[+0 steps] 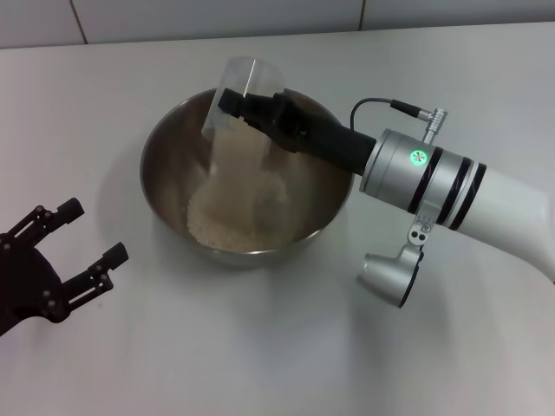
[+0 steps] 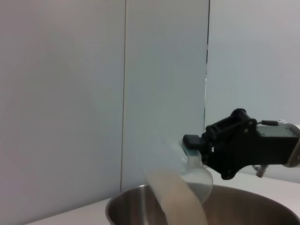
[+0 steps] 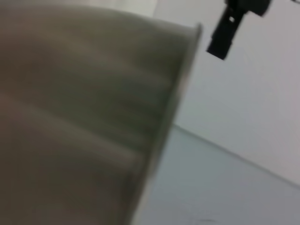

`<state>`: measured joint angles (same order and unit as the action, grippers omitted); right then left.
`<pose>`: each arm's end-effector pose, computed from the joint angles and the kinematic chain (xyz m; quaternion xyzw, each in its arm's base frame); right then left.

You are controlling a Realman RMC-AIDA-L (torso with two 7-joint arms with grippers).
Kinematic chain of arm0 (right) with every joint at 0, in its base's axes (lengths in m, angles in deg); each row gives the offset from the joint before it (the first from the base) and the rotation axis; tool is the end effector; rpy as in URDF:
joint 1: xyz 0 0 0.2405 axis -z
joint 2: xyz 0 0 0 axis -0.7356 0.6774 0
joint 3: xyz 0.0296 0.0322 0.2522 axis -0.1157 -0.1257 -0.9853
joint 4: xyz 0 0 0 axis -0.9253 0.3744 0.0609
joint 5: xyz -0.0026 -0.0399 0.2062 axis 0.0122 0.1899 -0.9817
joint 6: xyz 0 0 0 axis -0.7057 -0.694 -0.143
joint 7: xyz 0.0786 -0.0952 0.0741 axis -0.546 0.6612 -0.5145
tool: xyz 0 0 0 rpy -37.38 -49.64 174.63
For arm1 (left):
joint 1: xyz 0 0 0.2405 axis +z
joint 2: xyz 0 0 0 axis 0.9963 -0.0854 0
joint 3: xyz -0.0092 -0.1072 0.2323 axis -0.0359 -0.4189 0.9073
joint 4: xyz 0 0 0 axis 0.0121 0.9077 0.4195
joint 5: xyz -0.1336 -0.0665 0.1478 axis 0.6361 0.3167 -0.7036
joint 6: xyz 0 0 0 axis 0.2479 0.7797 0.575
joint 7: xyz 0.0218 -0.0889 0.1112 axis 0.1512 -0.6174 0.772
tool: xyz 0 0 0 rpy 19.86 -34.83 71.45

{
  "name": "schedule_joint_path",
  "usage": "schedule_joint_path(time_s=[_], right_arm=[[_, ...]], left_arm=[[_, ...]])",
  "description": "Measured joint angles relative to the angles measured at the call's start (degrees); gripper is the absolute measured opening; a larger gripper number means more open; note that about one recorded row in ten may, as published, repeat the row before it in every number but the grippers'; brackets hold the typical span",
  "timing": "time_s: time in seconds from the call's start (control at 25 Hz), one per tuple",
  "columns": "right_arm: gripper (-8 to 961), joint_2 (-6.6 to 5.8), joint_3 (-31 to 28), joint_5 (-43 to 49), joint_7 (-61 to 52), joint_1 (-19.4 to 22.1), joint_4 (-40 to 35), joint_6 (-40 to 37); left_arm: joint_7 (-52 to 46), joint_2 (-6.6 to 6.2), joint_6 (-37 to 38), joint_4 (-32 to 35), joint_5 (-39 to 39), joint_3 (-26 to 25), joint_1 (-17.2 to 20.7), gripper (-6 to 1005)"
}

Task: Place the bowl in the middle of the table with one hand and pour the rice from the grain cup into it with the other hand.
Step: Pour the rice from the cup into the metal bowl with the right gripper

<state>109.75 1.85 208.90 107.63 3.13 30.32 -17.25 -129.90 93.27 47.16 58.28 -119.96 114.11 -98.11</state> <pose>0.1773 0.3519 -0.1048 -0.5393 -0.7099 -0.0231 0.4524 -0.3377 0.2241 0.0039 -0.8726 -0.1469 -0.3450 0.3130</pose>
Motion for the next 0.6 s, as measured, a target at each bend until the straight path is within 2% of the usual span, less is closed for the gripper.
schedule_joint_path(time_s=[0.32, 0.6], right_arm=[[0, 0.04, 0.13, 1.76, 8.18, 0.31, 0.1, -0.37], [-1, 0.04, 0.0, 2.07, 9.45, 0.32, 0.19, -0.45]], left_arm=[[0.0, 0.0, -0.13, 0.0, 0.0, 0.0, 0.0, 833], [0.0, 0.0, -0.35, 0.0, -0.05, 0.0, 0.0, 833]])
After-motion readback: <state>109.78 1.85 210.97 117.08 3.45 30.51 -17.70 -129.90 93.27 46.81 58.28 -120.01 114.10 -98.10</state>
